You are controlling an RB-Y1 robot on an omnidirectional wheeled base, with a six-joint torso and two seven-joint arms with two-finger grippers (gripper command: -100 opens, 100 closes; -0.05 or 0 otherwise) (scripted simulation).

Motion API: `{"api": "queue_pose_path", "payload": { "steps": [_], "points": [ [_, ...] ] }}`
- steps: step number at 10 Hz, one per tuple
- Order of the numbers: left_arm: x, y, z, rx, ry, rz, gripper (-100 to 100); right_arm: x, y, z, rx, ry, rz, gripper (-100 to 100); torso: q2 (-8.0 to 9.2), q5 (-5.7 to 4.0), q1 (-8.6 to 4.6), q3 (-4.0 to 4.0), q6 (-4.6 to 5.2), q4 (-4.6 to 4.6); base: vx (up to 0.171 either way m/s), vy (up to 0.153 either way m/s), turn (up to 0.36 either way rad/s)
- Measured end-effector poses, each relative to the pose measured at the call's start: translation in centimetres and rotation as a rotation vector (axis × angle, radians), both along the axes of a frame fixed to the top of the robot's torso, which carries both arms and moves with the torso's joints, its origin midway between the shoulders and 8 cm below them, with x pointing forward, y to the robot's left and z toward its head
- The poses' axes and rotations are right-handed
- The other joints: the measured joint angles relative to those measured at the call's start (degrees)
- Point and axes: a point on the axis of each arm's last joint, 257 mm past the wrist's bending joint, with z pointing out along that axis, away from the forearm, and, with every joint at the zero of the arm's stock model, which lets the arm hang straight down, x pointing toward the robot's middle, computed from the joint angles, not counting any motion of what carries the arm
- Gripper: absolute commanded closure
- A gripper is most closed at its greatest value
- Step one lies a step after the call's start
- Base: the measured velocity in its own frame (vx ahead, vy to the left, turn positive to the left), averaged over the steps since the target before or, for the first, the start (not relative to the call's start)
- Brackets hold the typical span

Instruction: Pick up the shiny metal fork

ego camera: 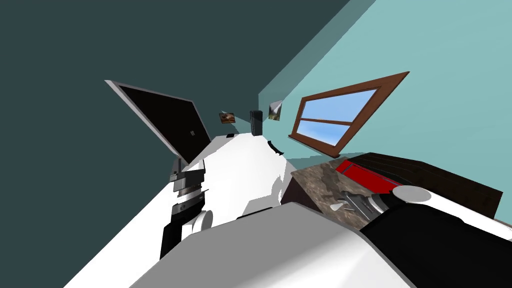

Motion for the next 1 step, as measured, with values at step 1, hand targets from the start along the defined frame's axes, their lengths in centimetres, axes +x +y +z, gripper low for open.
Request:
{"api": "queue_pose_path", "payload": {
  "steps": [1],
  "points": [
    [0.0, 0.0, 0.0, 0.0, 0.0, 0.0, 0, -0.02, 0.01, -0.02, 0.001, 0.001, -0.003, 0, -0.18, 0.0, -0.03, -0.11, -0.02, -0.04, -0.007, 0.002, -0.002]
  ]
}}
